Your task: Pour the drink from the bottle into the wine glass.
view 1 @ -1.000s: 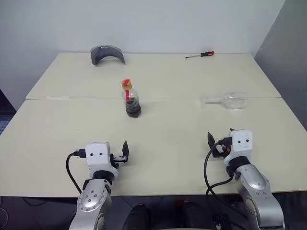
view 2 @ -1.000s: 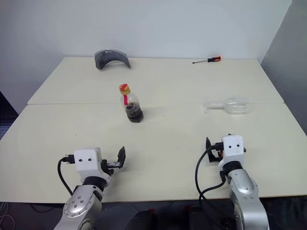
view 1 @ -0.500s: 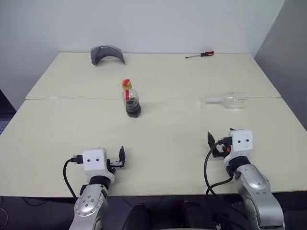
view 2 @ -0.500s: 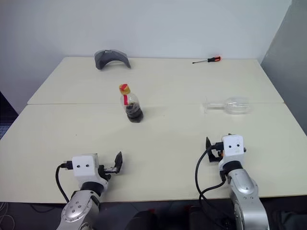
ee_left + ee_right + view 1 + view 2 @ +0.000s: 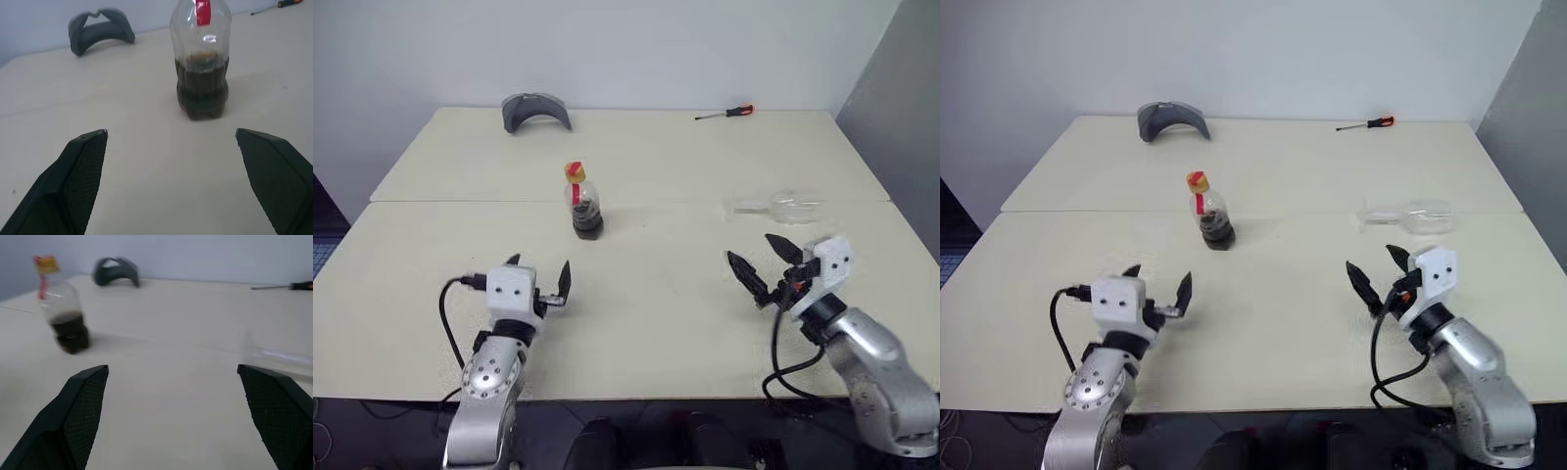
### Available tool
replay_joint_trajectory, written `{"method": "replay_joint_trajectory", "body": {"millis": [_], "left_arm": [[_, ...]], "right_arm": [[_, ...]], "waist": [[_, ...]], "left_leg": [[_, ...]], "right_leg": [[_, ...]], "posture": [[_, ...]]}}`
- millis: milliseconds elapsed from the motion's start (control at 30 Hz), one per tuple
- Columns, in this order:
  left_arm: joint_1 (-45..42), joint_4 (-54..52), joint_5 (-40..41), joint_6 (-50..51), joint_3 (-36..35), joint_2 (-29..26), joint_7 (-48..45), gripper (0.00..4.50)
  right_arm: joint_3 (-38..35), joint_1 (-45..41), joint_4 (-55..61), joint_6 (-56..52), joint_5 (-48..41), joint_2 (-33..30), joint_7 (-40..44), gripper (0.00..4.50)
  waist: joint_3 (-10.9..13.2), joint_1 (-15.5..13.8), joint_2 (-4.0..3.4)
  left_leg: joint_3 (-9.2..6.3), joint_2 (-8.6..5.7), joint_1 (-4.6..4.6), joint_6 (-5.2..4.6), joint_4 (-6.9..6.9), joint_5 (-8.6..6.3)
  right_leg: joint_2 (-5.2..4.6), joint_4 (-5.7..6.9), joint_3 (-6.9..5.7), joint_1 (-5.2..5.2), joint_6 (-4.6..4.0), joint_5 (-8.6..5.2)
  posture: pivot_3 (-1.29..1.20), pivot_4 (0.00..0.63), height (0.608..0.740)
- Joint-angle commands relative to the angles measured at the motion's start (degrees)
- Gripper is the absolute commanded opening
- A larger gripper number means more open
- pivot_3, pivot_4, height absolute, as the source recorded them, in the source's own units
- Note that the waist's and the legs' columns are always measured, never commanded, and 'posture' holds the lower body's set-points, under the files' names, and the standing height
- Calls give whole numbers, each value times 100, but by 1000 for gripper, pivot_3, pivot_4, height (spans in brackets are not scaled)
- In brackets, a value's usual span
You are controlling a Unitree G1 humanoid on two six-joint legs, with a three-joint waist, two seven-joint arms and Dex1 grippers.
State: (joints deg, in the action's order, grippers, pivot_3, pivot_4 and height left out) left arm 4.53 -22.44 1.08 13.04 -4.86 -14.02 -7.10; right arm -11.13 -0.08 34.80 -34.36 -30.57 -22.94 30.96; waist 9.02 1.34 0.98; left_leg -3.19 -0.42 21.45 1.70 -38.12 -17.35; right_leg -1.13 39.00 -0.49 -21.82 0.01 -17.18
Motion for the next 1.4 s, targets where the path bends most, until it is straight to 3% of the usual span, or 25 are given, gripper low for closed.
{"method": "replay_joint_trajectory", "body": {"millis": [33,200,400,800,1400], "left_arm": [[-166,201,-157,-251,73,3,24,4486],[-471,230,-156,-119,115,247,192,4486],[-597,272,-238,-51,184,370,296,4486],[-1687,1381,135,-168,112,548,120,4486],[-2851,3142,109,-968,155,635,134,4486]], "right_arm": [[-182,-149,117,-190,-846,-283,571,4500],[-137,-526,115,-528,-1527,-801,936,4500],[0,-816,34,-711,-1797,-972,872,4500],[293,-1166,-195,-619,-1567,-871,543,4500],[325,-976,-115,-400,-1478,-807,373,4500]], "waist": [[0,3,0],[0,-5,3],[0,-15,4],[1,-132,6],[2,-137,8]], "left_leg": [[0,0,1,0,0,0],[2,1,-3,-1,-8,0],[-1,1,-11,0,-2,0],[-2,-1,-9,0,-9,1],[-3,-1,-6,3,-12,2]], "right_leg": [[0,-1,0,1,0,0],[-3,6,1,5,1,1],[-2,1,0,15,1,1],[-4,2,-4,15,2,2],[-4,3,-6,13,3,2]], "posture": [[0,150,740],[0,150,740],[0,150,740],[0,150,740],[0,150,740]]}}
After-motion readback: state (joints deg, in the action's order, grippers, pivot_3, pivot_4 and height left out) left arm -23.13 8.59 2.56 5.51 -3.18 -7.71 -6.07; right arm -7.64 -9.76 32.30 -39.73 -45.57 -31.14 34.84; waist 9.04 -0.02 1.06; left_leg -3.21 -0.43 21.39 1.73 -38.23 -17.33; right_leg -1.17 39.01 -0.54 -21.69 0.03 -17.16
